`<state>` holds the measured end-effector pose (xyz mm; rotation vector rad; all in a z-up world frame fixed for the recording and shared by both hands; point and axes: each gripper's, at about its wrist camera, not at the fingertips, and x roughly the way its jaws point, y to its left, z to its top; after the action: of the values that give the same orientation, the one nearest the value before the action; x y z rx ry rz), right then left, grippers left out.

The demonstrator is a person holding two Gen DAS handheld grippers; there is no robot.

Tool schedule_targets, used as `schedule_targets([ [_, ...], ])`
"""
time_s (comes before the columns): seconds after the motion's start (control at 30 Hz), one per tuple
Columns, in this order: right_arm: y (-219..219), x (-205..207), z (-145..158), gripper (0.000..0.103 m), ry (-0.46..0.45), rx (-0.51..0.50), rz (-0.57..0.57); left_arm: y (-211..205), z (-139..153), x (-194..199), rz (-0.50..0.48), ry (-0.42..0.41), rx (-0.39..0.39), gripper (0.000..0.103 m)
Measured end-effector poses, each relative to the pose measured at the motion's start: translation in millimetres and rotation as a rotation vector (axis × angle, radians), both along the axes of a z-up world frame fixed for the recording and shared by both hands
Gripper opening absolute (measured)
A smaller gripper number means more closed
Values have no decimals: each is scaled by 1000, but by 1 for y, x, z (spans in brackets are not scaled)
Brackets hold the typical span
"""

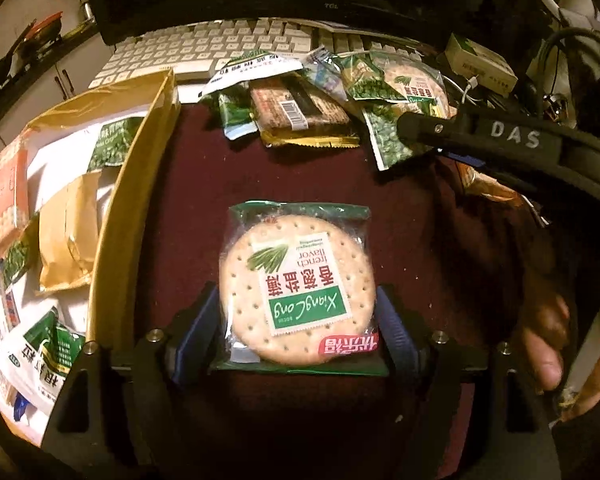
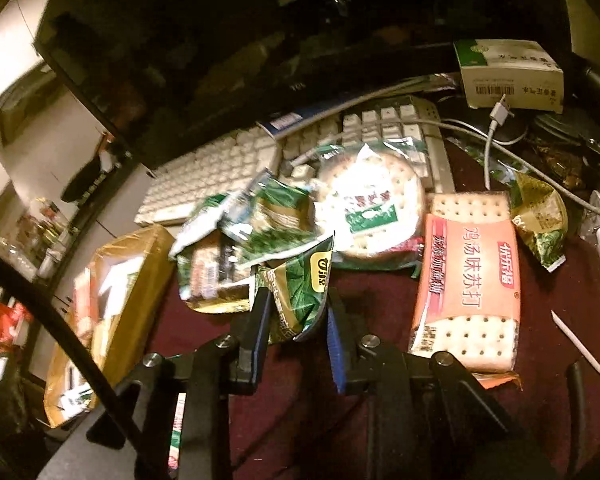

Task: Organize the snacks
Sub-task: 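Grasp the round cracker pack with the left gripper while the right grasps a green pea bag, then carry both packets over the box and open both grippers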

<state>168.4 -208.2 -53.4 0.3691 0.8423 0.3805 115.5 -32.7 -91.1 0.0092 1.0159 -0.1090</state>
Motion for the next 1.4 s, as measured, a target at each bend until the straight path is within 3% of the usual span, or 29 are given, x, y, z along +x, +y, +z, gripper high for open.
schedule_targets([
  [0.07,-1,-4,4,25,-31,8,5,2,1,-2,0,1,-16,76],
  [0.17,1,-9,7,25,-62,29,36,10,8,-13,9,-4,-103,75],
  [0.33,19,-12,18,24,-119,22,103,42,43,-50,30,-84,-249,76],
  [0.47,30,-14,18,24,-139,18,157,84,71,-73,110,-155,-336,76],
  [0.63,40,-14,19,24,-152,3,202,146,85,-86,275,-214,-324,76],
  [0.73,50,-15,21,24,-149,-20,229,182,77,-86,379,-196,-336,76],
  [0.87,72,-19,31,24,-133,-20,278,215,59,-86,445,-155,-351,76],
  [1.1,149,-7,45,24,-70,16,408,221,34,-77,425,-105,-355,76],
  [1.2,186,3,44,24,-55,-31,444,210,34,-68,383,-112,-307,76],
  [1.4,248,34,31,25,-17,-123,486,209,32,-59,294,-87,-338,76],
])
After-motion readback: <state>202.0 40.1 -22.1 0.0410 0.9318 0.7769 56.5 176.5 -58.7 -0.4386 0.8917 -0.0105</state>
